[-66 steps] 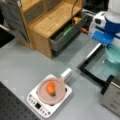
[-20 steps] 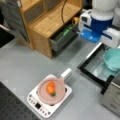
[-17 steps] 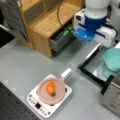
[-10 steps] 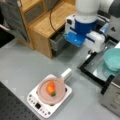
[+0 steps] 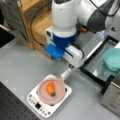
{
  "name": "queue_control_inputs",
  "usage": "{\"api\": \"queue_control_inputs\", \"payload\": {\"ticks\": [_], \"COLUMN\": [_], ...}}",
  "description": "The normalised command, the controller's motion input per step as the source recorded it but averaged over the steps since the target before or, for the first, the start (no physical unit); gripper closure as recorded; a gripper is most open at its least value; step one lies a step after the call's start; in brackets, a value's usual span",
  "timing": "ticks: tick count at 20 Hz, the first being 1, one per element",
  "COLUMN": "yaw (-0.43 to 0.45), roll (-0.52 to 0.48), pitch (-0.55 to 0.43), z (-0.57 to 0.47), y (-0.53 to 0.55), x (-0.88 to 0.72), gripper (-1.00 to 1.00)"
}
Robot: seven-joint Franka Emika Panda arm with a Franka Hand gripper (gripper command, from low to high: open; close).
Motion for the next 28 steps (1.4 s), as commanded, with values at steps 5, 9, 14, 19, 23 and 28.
{"api": "queue_control_inputs", "payload": {"ticks": [5, 9, 14, 19, 23, 28], "yaw": [0.171, 0.241, 0.416, 0.486, 0.536, 0.502], "roll": [-0.144, -0.220, -0.206, -0.155, -0.228, -0.215], "pitch": [0.254, 0.204, 0.156, 0.154, 0.140, 0.119], "z": [0.19, 0.04, 0.00, 0.04, 0.01, -0.06], "y": [0.07, 0.09, 0.05, -0.09, -0.24, -0.19], "x": [0.49, 0.58, 0.63, 0.55, 0.47, 0.42], "gripper": [-1.00, -1.00, -1.00, -1.00, -1.00, -1.00]}}
